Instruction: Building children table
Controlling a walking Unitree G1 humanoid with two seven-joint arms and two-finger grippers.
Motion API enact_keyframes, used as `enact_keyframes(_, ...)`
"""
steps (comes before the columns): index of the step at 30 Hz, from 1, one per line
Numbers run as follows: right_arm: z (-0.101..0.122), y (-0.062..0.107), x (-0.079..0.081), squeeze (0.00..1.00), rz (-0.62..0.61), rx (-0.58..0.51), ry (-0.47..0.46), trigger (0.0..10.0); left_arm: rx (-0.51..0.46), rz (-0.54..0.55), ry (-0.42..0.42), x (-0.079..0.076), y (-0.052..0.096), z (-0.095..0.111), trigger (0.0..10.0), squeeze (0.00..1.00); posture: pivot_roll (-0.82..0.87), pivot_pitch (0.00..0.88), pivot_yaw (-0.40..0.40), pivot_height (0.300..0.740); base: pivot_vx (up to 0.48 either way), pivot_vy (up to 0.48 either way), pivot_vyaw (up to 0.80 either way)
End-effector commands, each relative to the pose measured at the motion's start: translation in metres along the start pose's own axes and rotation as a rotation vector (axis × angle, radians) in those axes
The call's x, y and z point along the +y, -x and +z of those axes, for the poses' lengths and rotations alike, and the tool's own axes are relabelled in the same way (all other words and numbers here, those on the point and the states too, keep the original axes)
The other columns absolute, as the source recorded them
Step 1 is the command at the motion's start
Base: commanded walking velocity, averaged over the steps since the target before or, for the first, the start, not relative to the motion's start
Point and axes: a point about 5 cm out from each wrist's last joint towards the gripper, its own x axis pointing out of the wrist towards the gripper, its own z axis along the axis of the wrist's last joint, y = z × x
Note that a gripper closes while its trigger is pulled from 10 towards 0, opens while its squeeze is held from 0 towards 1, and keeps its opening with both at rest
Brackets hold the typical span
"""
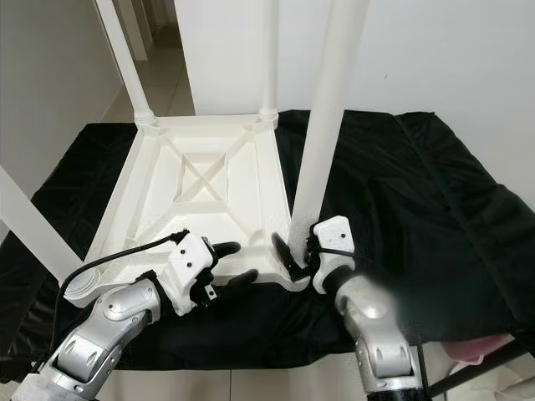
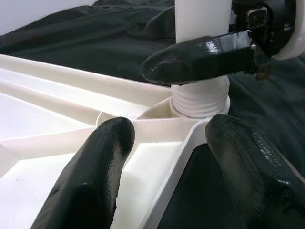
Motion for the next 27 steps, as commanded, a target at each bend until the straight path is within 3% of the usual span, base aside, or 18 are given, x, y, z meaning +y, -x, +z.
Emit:
enact_keyframes(1, -0.001, -0.001, -0.005, 0.0, 0.05, -0.006, 0.004, 10.0, 0.019, -0.076, 0.004, -0.003, 0.002, -0.003, 10.0, 0.0, -0.09, 0.025, 0.072, 0.74, 0.0, 0.0, 0.0)
enact_keyframes(7, -0.006, -0.004, -0.007, 0.0, 0.203, 0.03, 0.041, 9.8, 0.028, -0.091, 0.008, -0.006, 0.003, -0.004, 10.0, 0.0, -0.08, 0.033, 0.07, 0.74, 0.0, 0.0, 0.0)
enact_keyframes(8, -0.007, -0.005, -0.008, 0.0, 0.222, 0.038, 0.05, 4.3, 0.027, -0.092, 0.008, -0.006, 0.003, -0.003, 10.0, 0.0, -0.08, 0.05, 0.076, 0.74, 0.0, 0.0, 0.0)
enact_keyframes(9, -0.007, -0.005, -0.008, 0.0, 0.222, 0.038, 0.05, 4.3, 0.027, -0.092, 0.008, -0.006, 0.003, -0.003, 10.0, 0.0, -0.08, 0.05, 0.076, 0.74, 0.0, 0.0, 0.0)
enact_keyframes(10, -0.007, -0.005, -0.009, 0.0, 0.235, 0.041, 0.055, 2.4, 0.027, -0.093, 0.008, -0.006, 0.004, -0.003, 10.0, 0.0, -0.08, 0.05, 0.076, 0.74, 0.0, 0.0, 0.0)
enact_keyframes(11, -0.007, -0.005, -0.009, 0.0, 0.235, 0.041, 0.055, 2.4, 0.027, -0.093, 0.008, -0.006, 0.004, -0.003, 10.0, 0.0, -0.08, 0.05, 0.076, 0.74, 0.0, 0.0, 0.0)
enact_keyframes(12, -0.009, -0.005, -0.01, 0.0, 0.243, 0.048, 0.063, 0.0, 0.029, -0.091, 0.011, -0.006, 0.004, -0.003, 10.0, 0.0, -0.07, 0.047, 0.072, 0.74, 0.0, 0.0, 0.0)
enact_keyframes(18, -0.013, -0.004, -0.018, 0.0, 0.251, 0.058, 0.026, 0.0, 0.039, -0.076, 0.015, -0.007, 0.009, -0.005, 10.0, 0.0, -0.06, 0.051, 0.061, 0.74, 0.0, 0.0, 0.0)
enact_keyframes(19, -0.013, -0.004, -0.017, 0.0, 0.25, 0.056, 0.021, 4.8, 0.04, -0.076, 0.016, -0.008, 0.009, -0.005, 10.0, 0.0, -0.06, 0.05, 0.058, 0.74, 0.0, 0.0, 0.0)
enact_keyframes(20, -0.013, -0.004, -0.017, 0.0, 0.25, 0.056, 0.021, 4.8, 0.04, -0.076, 0.016, -0.008, 0.009, -0.005, 10.0, 0.0, -0.06, 0.05, 0.058, 0.74, 0.0, 0.0, 0.0)
enact_keyframes(21, -0.013, -0.005, -0.016, 0.0, 0.249, 0.056, 0.015, 10.0, 0.041, -0.076, 0.018, -0.009, 0.008, -0.005, 10.0, 0.0, -0.06, 0.05, 0.058, 0.74, 0.0, 0.0, 0.0)
enact_keyframes(27, -0.009, -0.007, -0.014, 0.0, 0.199, 0.027, -0.054, 10.0, 0.042, -0.073, 0.021, -0.009, 0.008, -0.006, 10.0, 0.0, -0.05, 0.051, 0.055, 0.74, 0.0, 0.0, 0.0)
